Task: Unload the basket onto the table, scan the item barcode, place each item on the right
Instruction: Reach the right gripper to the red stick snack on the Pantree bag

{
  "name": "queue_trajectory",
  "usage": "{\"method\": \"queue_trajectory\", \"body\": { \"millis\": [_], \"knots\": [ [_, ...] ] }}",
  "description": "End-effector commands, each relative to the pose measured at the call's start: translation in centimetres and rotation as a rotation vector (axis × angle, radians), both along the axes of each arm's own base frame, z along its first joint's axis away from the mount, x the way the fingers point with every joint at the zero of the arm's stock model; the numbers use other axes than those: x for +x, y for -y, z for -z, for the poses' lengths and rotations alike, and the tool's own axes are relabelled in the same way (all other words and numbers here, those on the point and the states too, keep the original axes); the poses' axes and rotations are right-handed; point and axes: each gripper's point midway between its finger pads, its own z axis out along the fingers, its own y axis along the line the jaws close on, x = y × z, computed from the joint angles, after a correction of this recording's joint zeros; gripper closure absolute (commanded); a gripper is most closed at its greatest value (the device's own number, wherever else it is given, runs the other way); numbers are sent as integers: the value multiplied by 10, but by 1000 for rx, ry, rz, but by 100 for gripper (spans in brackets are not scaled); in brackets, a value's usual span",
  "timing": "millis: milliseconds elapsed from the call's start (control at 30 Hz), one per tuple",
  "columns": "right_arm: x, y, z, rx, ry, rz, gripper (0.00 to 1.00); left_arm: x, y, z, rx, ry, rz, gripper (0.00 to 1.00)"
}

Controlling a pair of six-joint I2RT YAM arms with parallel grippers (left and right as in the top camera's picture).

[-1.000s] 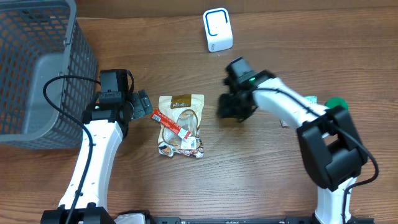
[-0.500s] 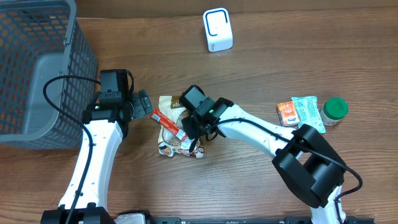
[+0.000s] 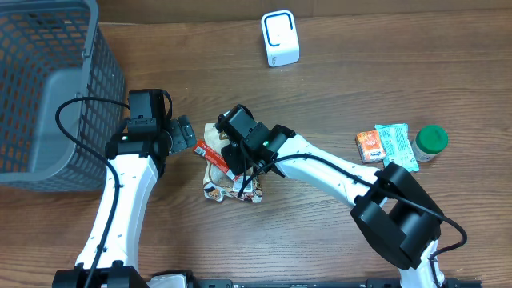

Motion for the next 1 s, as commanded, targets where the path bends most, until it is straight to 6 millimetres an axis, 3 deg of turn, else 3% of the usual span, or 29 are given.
{"method": "queue_trajectory", "body": {
  "millis": [0,533,867,967],
  "knots": [
    [-5,-8,9,7,-29,-33,61,3,-2,-4,11,9,-1,0],
    [-16,-6,24,-11,-44,-49,63,3,-2,-4,11,9,-1,0],
    [-27,-7,50,-55,-80,-66,64,3,-2,-4,11,9,-1,0],
    [-31,-4,55,-76,-98,-67,73,3,-2,-4,11,9,-1,0]
  ]
}}
